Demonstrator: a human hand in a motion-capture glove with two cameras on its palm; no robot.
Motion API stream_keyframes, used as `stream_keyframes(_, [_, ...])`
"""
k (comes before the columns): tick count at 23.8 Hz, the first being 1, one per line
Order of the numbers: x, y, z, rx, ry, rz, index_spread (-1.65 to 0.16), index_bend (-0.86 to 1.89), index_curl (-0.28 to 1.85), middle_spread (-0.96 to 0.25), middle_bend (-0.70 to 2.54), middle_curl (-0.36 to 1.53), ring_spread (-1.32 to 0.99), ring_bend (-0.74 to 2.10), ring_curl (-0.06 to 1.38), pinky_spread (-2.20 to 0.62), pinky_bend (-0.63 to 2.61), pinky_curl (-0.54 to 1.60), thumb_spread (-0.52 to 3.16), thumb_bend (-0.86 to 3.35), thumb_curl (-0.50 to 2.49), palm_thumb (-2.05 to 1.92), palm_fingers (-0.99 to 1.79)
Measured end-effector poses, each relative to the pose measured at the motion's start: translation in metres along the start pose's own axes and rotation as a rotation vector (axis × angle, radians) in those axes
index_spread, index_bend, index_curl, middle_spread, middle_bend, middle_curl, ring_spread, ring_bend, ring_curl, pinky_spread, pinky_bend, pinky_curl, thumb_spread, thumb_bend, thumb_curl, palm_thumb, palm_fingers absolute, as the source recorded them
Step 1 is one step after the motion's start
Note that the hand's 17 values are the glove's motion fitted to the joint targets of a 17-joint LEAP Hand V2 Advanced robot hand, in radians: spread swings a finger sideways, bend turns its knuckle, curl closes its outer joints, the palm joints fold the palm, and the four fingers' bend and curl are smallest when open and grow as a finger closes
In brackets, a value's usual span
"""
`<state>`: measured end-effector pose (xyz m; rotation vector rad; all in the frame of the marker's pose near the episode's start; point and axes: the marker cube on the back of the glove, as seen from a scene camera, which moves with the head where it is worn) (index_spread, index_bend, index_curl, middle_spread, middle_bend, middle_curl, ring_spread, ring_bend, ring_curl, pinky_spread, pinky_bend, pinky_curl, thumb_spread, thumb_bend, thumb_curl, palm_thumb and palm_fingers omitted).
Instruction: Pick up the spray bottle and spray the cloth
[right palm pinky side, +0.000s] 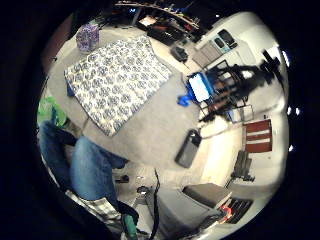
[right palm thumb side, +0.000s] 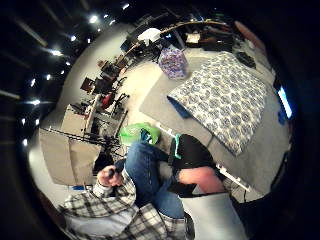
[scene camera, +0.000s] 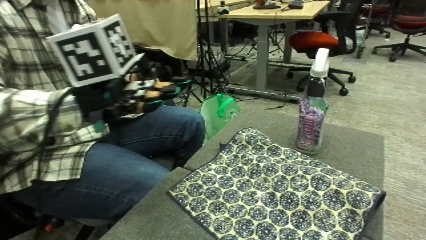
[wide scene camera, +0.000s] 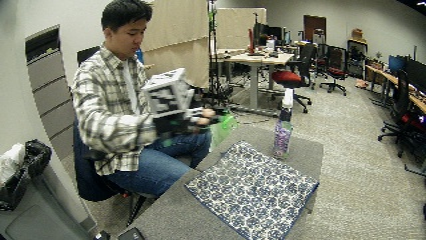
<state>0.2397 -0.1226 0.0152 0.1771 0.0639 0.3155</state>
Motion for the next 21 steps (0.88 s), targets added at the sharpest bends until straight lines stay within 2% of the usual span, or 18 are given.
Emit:
stream_keyframes(5, [0.001, 0.108, -0.001, 0.055, 0.070, 0.225, -0.38, 0.21, 0.35, -0.11, 0.18, 0.32, 0.05, 0.25, 0.31, 0.19, 0.34, 0.31, 1.03, -0.02, 0.49, 0.51, 0.12])
stream_keyframes(9, [-0.002, 0.173, 0.008, 0.059, 0.064, 0.394, -0.38, 0.20, 0.35, -0.10, 0.18, 0.32, 0.06, 0.24, 0.31, 0.19, 0.33, 0.31, 1.06, -0.03, 0.47, 0.47, 0.13])
stream_keyframes(14, [-0.006, 0.247, 0.025, 0.005, 0.072, 0.446, -0.38, 0.19, 0.35, -0.10, 0.18, 0.32, 0.07, 0.24, 0.31, 0.19, 0.31, 0.30, 1.09, -0.03, 0.45, 0.44, 0.16])
stream_keyframes(16, [-0.012, 0.270, 0.038, 0.021, 0.078, 0.489, -0.38, 0.19, 0.35, -0.10, 0.18, 0.32, 0.07, 0.23, 0.30, 0.19, 0.30, 0.29, 1.09, -0.03, 0.45, 0.43, 0.17])
stream_keyframes(19, [-0.018, 0.281, 0.060, 0.168, 0.098, 0.680, -0.38, 0.19, 0.35, -0.10, 0.18, 0.31, 0.07, 0.23, 0.30, 0.19, 0.30, 0.29, 1.11, -0.03, 0.44, 0.43, 0.18])
stream_keyframes(21, [-0.020, 0.286, 0.067, 0.204, 0.095, 0.730, -0.38, 0.19, 0.35, -0.10, 0.18, 0.31, 0.07, 0.23, 0.30, 0.19, 0.29, 0.29, 1.11, -0.02, 0.44, 0.43, 0.18])
